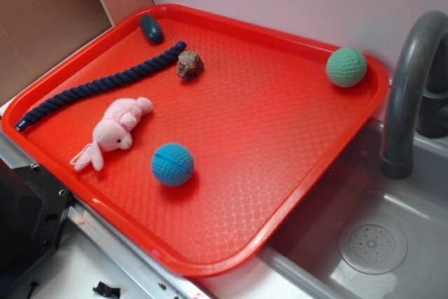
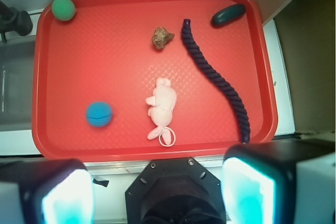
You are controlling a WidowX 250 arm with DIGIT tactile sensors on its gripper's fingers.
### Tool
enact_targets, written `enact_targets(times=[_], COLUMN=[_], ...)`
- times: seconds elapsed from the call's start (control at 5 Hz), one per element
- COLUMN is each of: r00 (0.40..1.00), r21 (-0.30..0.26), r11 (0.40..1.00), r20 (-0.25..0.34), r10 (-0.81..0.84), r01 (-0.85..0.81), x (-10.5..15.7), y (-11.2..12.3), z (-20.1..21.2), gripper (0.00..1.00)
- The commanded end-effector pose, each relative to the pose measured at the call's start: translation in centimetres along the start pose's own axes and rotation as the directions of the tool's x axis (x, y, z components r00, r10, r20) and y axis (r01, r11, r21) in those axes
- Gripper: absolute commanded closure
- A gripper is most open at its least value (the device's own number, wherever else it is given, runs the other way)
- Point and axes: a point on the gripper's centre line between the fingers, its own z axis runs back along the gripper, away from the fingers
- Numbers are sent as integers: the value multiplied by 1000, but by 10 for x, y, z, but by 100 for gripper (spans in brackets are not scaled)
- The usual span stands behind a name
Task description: Grab the blue rope.
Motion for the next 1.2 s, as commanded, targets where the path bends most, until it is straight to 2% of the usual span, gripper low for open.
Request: enact_targets(times=[0.0,0.2,0.4,0.6,0.8,1.0], r00=[1000,999,995,965,926,846], r21=[0,13,28,73,62,130], r11=[1000,999,995,964,925,837], r20=[0,27,23,34,32,-18], r10=[0,-47,-95,-259,-376,-534], r01=[0,47,94,256,374,531], x=[0,8,14,30,46,79], y=[0,10,36,65,90,115], z=[0,-13,-32,-55,-75,-105], gripper=[0,0,0,0,0,0])
